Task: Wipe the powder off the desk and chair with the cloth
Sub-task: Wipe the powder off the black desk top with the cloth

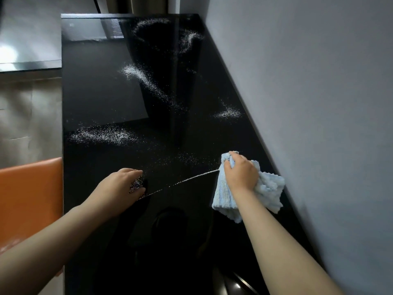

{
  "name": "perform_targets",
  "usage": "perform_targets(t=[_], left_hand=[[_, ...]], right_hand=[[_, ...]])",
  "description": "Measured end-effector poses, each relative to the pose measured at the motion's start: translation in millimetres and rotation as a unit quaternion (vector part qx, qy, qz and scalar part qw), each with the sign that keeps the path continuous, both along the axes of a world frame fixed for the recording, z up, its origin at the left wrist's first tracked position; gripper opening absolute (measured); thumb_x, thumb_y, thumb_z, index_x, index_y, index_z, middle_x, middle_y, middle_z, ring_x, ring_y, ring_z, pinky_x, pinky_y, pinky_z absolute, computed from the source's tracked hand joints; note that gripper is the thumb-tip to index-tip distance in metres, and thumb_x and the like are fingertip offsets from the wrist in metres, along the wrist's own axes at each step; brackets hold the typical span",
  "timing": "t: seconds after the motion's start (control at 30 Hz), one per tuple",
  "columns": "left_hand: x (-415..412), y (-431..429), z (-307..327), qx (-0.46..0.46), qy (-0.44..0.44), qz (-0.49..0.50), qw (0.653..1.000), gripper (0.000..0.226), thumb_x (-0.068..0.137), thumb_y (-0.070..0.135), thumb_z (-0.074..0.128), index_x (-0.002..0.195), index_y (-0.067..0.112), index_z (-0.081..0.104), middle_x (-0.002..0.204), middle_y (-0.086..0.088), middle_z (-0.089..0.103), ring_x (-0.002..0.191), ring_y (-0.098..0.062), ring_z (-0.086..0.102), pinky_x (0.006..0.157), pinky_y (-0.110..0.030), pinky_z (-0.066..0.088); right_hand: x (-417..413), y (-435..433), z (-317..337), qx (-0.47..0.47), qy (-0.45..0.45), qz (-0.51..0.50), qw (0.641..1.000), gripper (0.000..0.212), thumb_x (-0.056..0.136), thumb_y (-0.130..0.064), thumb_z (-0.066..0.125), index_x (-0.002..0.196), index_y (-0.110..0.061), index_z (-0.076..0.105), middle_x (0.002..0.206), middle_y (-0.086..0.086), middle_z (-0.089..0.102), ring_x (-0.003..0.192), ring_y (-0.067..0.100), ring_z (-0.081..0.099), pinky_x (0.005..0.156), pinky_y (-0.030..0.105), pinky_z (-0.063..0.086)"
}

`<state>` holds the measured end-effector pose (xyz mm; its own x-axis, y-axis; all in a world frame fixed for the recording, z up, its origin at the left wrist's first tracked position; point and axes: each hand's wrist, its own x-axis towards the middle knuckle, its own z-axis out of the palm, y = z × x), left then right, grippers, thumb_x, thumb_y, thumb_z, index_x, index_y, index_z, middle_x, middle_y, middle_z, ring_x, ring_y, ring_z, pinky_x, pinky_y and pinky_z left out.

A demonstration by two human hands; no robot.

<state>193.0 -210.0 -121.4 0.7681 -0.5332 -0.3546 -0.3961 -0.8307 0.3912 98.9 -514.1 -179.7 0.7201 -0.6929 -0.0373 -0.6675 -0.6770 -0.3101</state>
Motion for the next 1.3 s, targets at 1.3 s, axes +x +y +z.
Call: perform_targets(t=[1.3], left_hand=[[43, 161, -52, -0.019, 0.017, -0.065, 0.998, 0.065, 0.091, 0.032, 0.062, 0.148, 0.020, 0.033, 0.160, 0.007, 0.011, 0.146, -0.017, 0.012, 0.113, -0.034, 0.030]], right_hand=[[26, 172, 5, 0.019, -0.007, 0.051, 0.999, 0.038, 0.093, -0.033, 0.054, 0.131, -0.026, 0.059, 0.125, -0.005, 0.064, 0.112, 0.020, 0.057, 0.089, 0.032, 0.046]])
